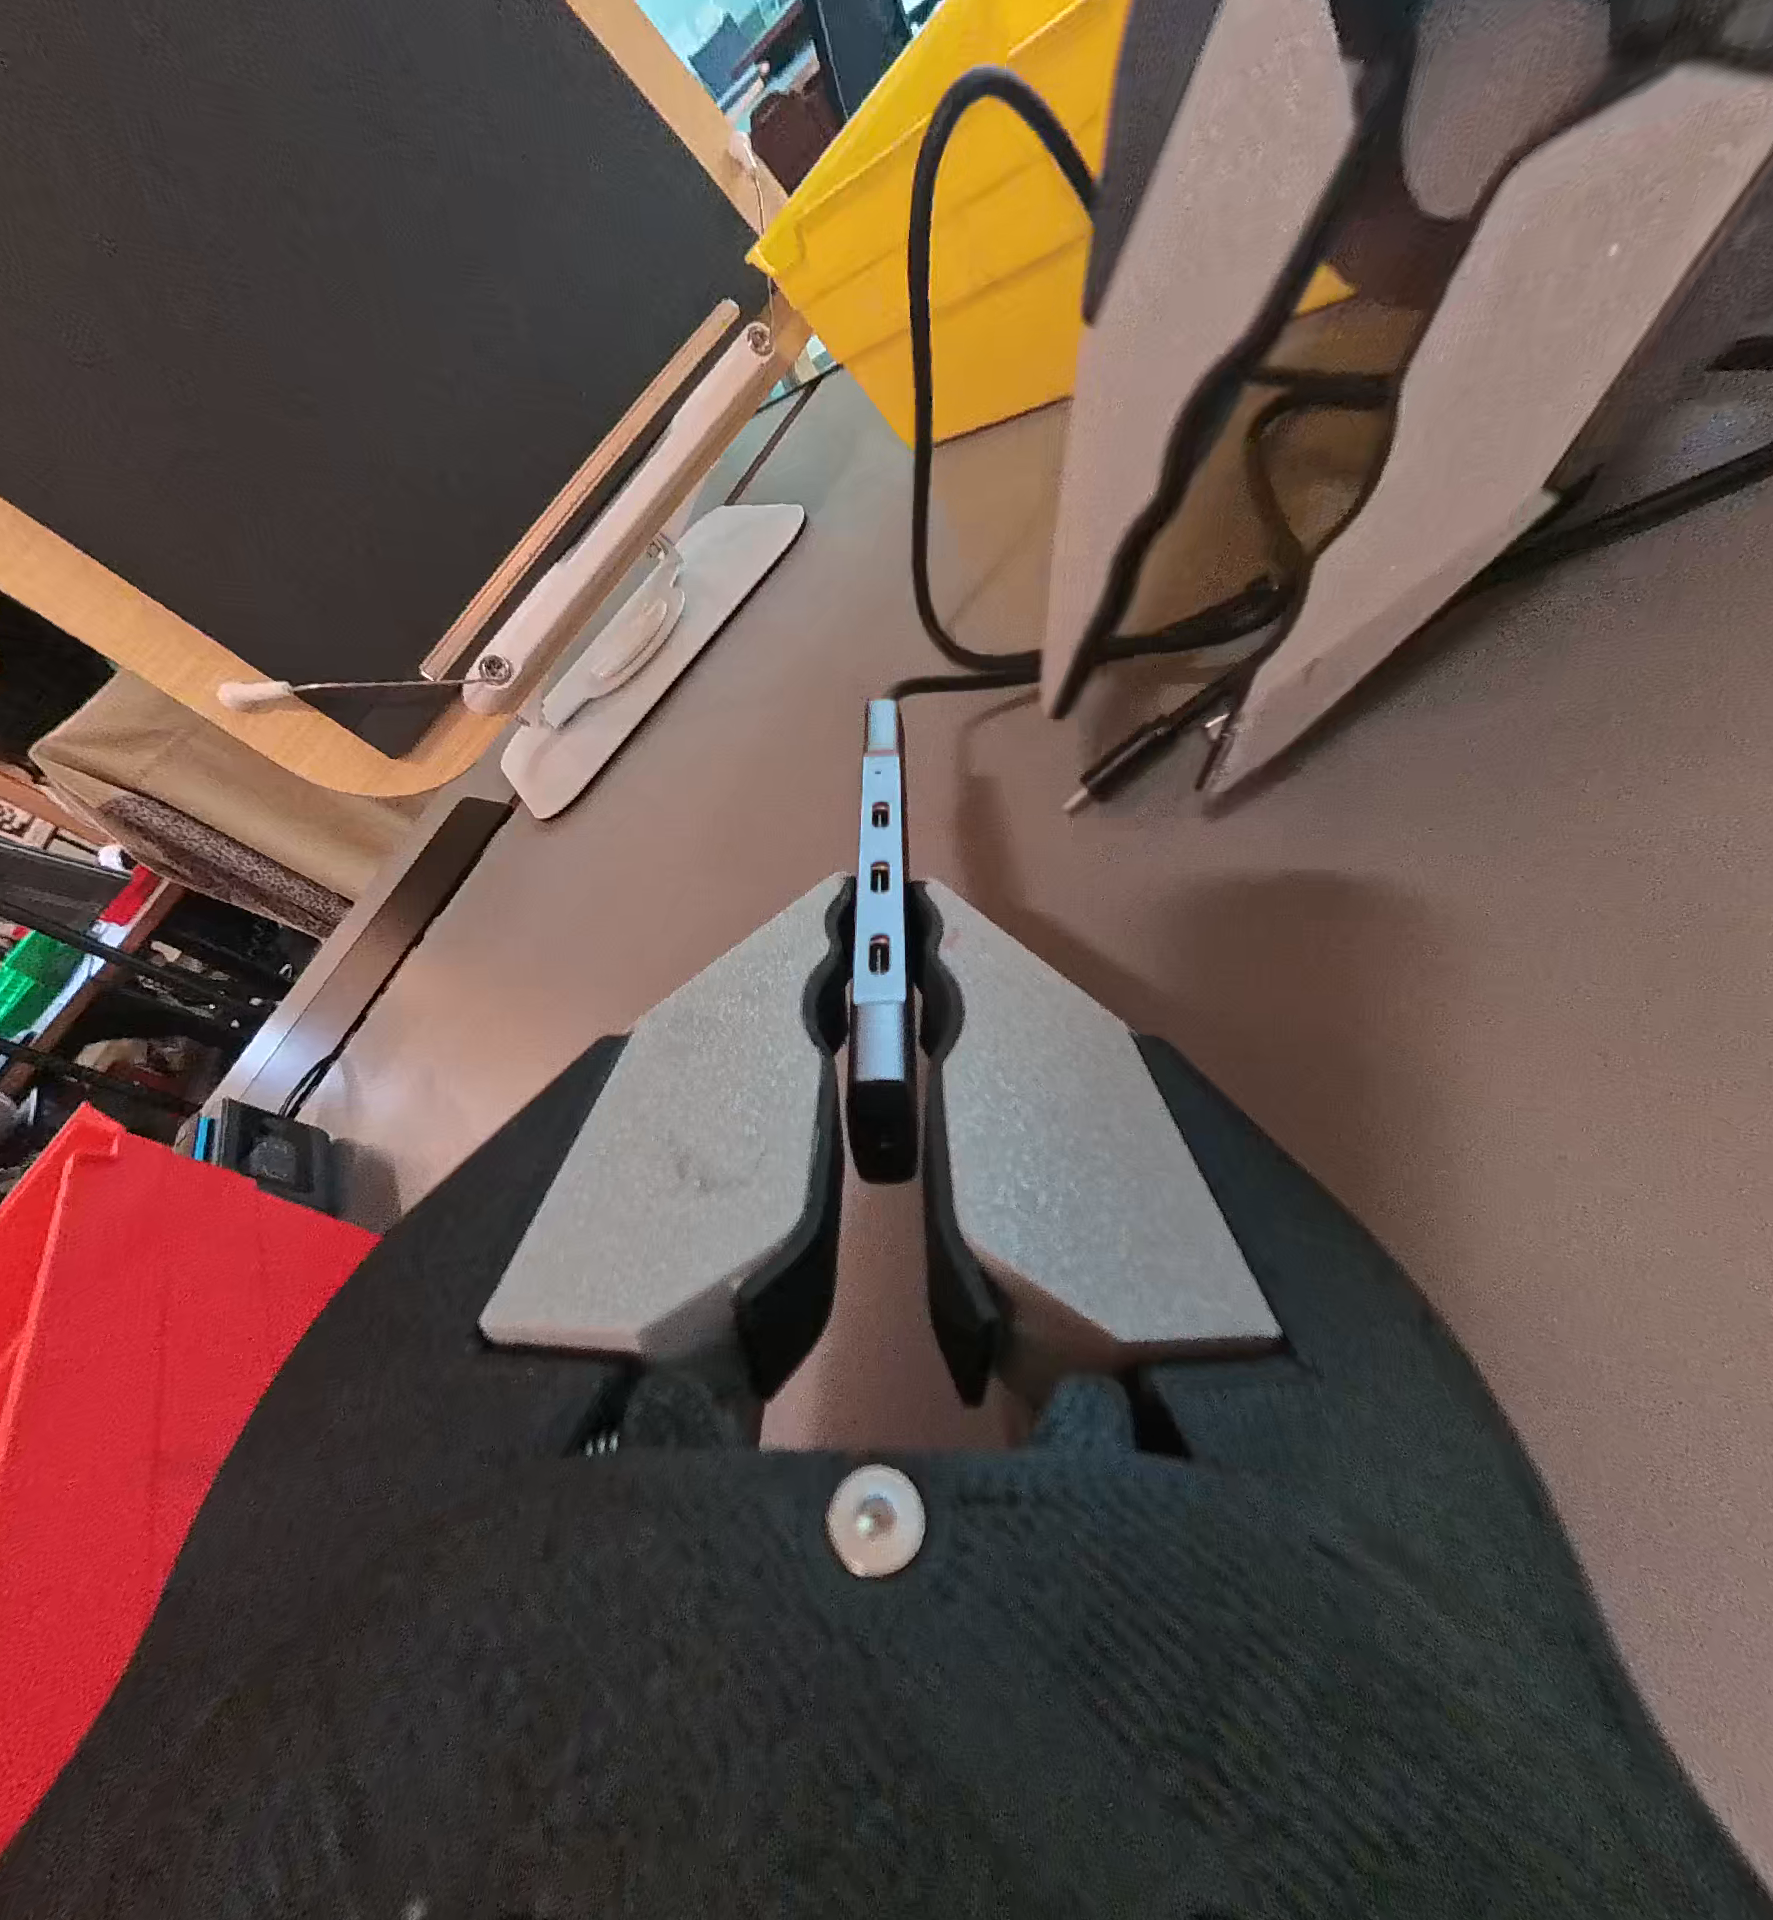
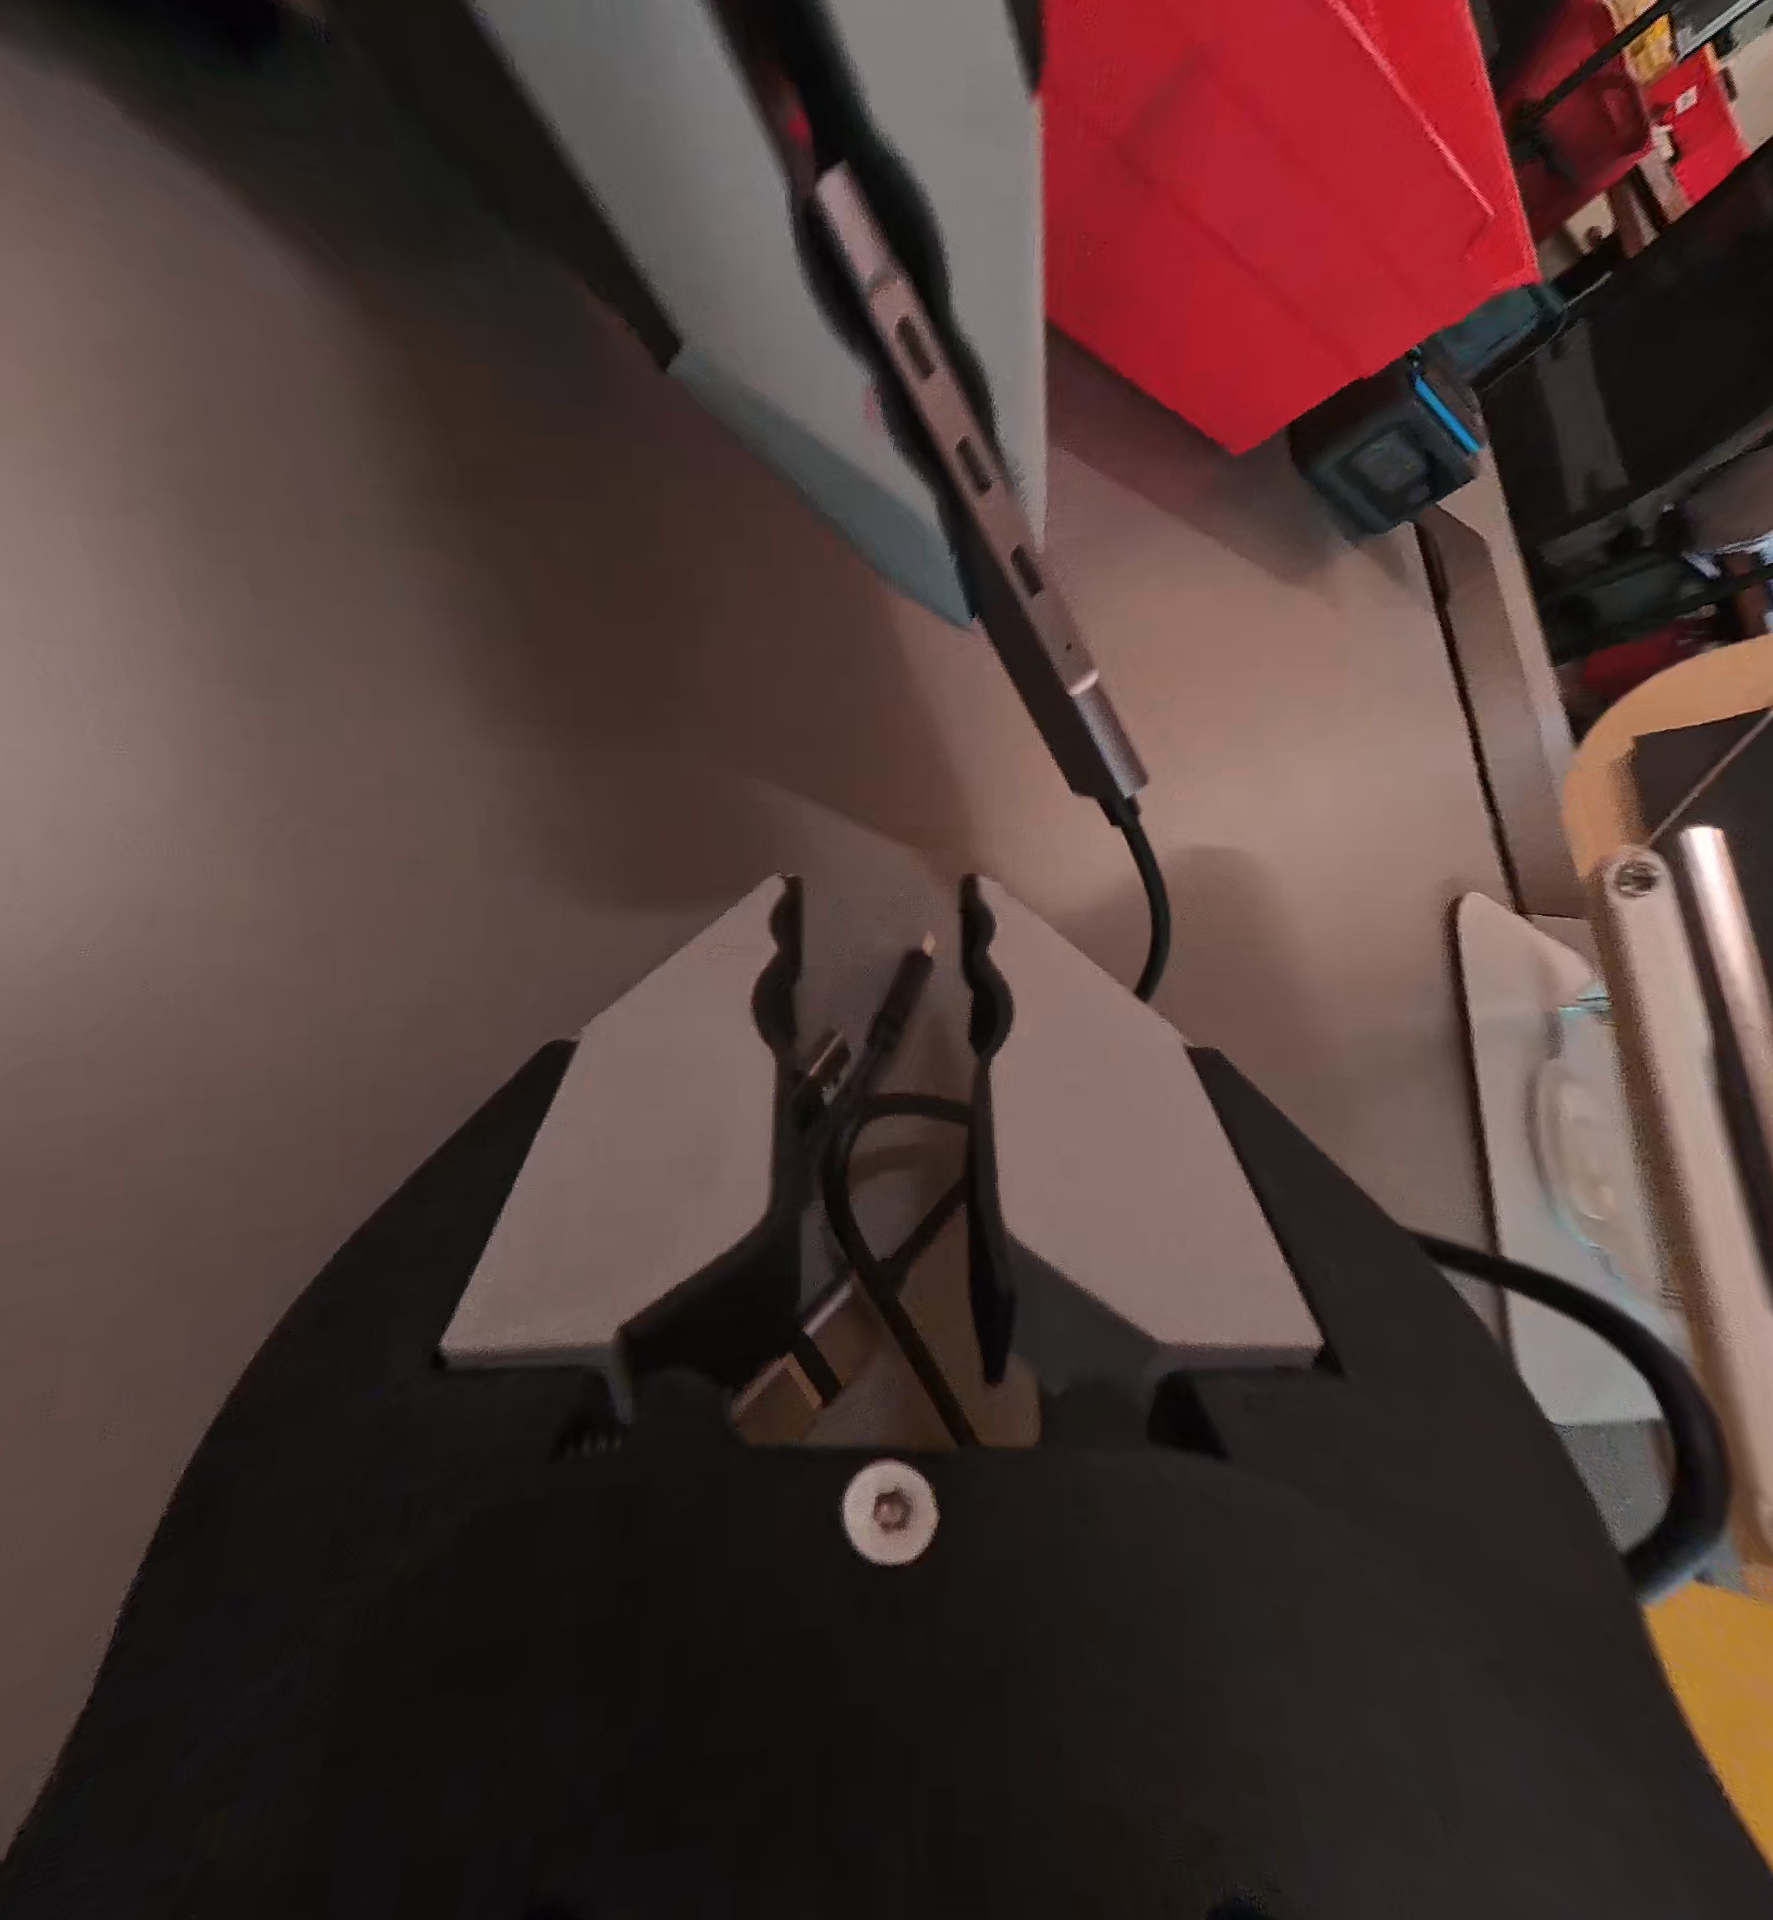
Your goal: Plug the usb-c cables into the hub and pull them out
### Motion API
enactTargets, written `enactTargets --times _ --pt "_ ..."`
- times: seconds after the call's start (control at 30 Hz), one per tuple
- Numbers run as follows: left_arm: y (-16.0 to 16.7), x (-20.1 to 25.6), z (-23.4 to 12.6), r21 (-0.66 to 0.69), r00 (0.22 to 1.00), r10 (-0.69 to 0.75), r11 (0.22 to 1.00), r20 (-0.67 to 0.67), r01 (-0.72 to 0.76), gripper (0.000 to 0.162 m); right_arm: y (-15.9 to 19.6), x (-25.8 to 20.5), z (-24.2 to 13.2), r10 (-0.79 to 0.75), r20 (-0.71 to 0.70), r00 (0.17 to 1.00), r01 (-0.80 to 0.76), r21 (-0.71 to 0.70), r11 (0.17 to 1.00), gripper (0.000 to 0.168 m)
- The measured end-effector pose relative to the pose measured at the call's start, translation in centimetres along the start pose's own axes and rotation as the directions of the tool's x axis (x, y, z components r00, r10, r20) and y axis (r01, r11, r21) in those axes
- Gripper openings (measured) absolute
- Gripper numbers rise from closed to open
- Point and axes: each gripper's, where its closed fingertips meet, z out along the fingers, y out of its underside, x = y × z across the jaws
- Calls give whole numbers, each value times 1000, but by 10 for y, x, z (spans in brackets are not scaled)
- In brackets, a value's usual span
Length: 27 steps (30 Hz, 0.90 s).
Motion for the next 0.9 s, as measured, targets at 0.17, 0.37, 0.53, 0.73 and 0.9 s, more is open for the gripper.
enactTargets --times 0.17,0.37,0.53,0.73,0.9 --pt "-3 2 1 10 1000 -13 1000 -25 13 7 -21 11 5 39 21 999 -39 33 999 46" --pt "-7 5 -6 38 1000 -4 999 -29 5 7 -45 24 17 -7 51 999 1 120 993 17" --pt "-17 6 -13 104 998 -37 994 -52 42 6 -49 22 9 61 134 989 -87 204 975 15" --pt "-38 10 -26 234 981 -113 961 -155 147 7 -47 17 -2 62 165 984 -101 241 965 13" --pt "-52 4 -35 328 960 -192 910 -204 252 7 -58 18 -14 152 261 953 -229 296 927 11"
